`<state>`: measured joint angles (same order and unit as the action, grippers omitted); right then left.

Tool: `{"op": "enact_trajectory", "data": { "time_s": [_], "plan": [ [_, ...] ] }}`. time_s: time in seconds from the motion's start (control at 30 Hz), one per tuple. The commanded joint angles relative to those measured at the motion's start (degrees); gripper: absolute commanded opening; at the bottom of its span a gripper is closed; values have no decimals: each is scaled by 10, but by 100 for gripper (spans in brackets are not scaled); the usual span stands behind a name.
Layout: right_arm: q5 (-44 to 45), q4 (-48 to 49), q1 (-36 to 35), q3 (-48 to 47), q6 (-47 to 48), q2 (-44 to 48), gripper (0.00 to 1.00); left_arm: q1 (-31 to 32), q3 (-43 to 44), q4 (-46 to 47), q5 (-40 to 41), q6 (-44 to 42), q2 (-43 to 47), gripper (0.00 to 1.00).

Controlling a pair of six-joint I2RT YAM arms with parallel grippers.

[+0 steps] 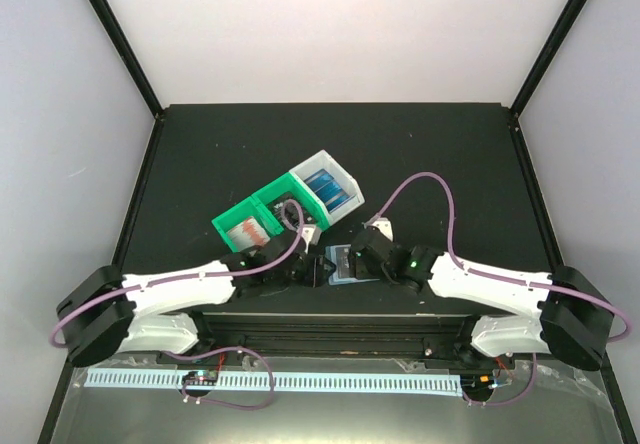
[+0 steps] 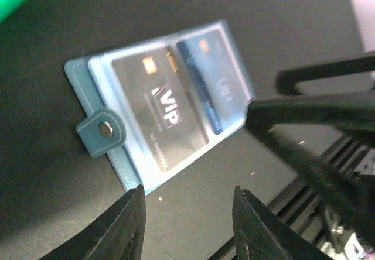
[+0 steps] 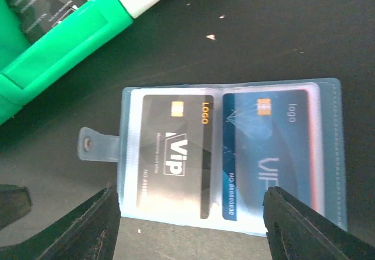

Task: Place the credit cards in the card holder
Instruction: Close the card holder at the center of the board.

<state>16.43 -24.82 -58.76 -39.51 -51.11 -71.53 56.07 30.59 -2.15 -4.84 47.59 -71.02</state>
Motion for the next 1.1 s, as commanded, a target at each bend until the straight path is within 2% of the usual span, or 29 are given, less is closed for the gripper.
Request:
{"op": "enact_trajectory", "data": {
  "time_s": [0.0,0.17,0.4,0.53,0.73,0.93,1.07],
  "plan": [
    [-25,49,0,9,5,0,68,-11,-17,-7,45,12,67,44],
    [-21,34,0,-15,23,-38,69,-35,-60,-9,73,21,159,56],
    [41,-27,-15,-74,20,-106,71,-51,-73,-50,123,-46,274,77],
    [90,-102,-40,-131,-6,-154,75,-61,-80,-74,139,-47,316,97],
    [83,-117,-51,-140,-27,-173,76,-94,-87,-76,115,-67,329,99],
    [73,-108,-51,-142,-24,-170,75,-165,-112,-35,-26,-71,308,99],
    [46,-84,-51,-161,-2,-171,75,-178,-123,-31,-39,-78,291,99]
  ]
}}
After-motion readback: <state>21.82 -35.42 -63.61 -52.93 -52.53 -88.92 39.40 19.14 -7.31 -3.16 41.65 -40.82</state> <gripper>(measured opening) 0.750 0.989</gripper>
